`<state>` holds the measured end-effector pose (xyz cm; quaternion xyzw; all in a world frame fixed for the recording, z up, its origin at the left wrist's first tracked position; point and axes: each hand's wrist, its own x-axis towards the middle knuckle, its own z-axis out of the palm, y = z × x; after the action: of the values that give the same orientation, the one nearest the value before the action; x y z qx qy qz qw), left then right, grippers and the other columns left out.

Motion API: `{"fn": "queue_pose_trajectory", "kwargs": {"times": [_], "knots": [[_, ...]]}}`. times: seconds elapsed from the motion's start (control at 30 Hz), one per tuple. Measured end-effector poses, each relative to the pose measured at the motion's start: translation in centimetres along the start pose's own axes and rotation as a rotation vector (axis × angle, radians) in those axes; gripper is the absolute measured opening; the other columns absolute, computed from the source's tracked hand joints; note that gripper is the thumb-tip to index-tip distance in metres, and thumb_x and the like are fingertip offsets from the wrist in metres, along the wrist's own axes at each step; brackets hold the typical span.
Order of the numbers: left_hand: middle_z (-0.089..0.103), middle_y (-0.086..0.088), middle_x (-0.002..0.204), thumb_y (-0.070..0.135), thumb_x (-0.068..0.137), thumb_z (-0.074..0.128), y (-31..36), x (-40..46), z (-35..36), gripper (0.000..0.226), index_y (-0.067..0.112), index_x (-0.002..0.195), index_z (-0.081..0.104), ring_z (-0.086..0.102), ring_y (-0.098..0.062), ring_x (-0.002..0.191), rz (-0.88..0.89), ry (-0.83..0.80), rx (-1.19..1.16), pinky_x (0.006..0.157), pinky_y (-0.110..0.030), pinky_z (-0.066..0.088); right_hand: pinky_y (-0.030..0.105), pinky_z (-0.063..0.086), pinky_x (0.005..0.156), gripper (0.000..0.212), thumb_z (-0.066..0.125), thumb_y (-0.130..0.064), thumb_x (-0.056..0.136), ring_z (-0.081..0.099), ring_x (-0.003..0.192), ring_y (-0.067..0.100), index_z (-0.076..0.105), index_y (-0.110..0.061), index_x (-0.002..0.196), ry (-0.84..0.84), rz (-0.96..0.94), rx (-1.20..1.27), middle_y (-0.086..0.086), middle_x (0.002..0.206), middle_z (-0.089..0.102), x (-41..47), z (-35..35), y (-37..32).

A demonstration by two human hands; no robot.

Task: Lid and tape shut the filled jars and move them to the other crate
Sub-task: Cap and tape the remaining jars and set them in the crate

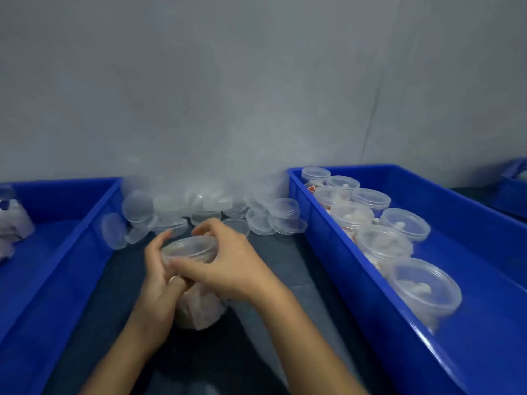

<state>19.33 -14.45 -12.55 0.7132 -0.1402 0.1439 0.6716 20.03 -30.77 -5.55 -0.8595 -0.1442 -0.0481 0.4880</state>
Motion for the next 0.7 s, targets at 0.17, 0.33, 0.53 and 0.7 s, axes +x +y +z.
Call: {"fn": "queue_pose_trajectory", "kwargs": {"times": [0.17,0.33,0.53,0.7], "knots": [[0.052,0.038,0.136,0.062,0.074,0.070,2.5,1.2,1.4,0.083,0.058,0.145,0.027,0.059,0.004,0.127,0.036,0.026,0.085,0.096,-0.036,0.055,0.036,0.063,0.073,0.066,0.080,-0.071,0.062,0.064,0.099,0.004,0.055,-0.045,0.117,0.114,-0.060,-0.119,-0.019,0.115,0.059,0.8,-3.7,-2.5],[0.061,0.009,0.128,0.066,0.075,0.078,4.8,3.5,5.5,0.066,0.041,0.132,0.054,0.066,-0.008,0.115,0.100,0.052,0.160,0.091,-0.044,0.061,0.032,0.057,0.078,0.069,0.078,-0.063,0.067,0.059,0.105,0.014,0.057,-0.038,0.128,0.249,-0.091,-0.243,-0.006,0.122,0.054,2.7,-9.3,-4.6],[0.058,0.004,0.125,0.054,0.085,0.081,8.1,10.8,12.8,0.066,0.027,0.141,0.057,0.067,0.002,0.096,0.182,0.027,0.251,0.077,-0.013,0.056,0.029,0.051,0.082,0.064,0.078,-0.055,0.070,0.063,0.097,0.012,0.065,-0.030,0.128,0.394,-0.076,-0.335,-0.006,0.112,0.063,6.3,-17.7,-5.1],[0.058,-0.004,0.137,0.023,0.095,0.077,9.2,17.7,18.4,0.062,0.021,0.151,0.050,0.066,-0.006,0.100,0.149,-0.047,0.262,0.084,-0.019,0.053,0.018,0.043,0.064,0.069,0.071,-0.058,0.067,0.058,0.083,-0.005,0.067,-0.028,0.128,0.514,-0.008,-0.296,-0.011,0.102,0.066,10.3,-23.5,-2.3]]}}
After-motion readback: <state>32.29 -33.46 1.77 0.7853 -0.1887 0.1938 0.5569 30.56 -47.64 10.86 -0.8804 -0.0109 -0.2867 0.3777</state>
